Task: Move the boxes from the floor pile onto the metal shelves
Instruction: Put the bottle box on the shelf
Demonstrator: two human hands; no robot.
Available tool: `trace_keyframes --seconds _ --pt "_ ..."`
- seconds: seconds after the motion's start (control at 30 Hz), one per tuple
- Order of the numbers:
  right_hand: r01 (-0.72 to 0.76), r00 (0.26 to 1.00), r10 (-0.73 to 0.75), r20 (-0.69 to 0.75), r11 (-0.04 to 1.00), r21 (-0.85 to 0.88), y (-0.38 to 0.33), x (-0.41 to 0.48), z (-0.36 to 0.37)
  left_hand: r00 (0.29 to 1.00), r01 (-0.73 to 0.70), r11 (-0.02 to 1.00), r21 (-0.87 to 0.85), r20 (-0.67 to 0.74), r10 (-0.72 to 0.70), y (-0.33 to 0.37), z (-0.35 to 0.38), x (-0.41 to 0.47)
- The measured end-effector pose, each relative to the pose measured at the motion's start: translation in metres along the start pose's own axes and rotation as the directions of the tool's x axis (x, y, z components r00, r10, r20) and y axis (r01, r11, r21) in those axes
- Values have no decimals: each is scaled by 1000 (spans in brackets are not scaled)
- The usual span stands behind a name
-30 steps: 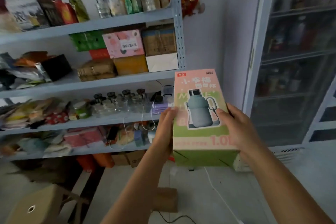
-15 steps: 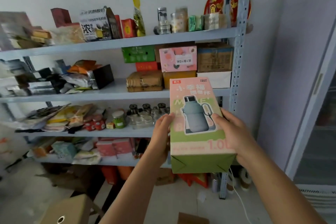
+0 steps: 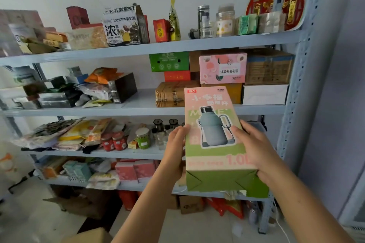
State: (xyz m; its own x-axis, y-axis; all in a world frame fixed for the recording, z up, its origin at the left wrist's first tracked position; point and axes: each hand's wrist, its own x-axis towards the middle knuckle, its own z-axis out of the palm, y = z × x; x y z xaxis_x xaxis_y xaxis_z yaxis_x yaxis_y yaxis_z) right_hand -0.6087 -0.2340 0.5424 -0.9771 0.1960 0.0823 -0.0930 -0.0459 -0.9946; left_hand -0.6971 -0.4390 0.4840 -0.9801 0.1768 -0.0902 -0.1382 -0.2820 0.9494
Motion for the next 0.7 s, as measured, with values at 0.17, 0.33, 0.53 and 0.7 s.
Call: trace_keyframes --seconds 0.17,0.33,0.53,0.7 --pt "2 999 -3 36 999 40 0 55 19 999 -18 1000 25 -34 19 19 -18 51" --pt "-16 996 11 85 998 59 -4 123 39 995 -17 999 35 -94 20 49 -31 107" --pt "-8 983 -8 185 997 82 -6 186 71 984 -30 1000 5 -178 30 77 -56 150" --pt "52 973 -64 223 997 58 -8 221 99 985 -54 997 -49 -169 45 100 -78 185"
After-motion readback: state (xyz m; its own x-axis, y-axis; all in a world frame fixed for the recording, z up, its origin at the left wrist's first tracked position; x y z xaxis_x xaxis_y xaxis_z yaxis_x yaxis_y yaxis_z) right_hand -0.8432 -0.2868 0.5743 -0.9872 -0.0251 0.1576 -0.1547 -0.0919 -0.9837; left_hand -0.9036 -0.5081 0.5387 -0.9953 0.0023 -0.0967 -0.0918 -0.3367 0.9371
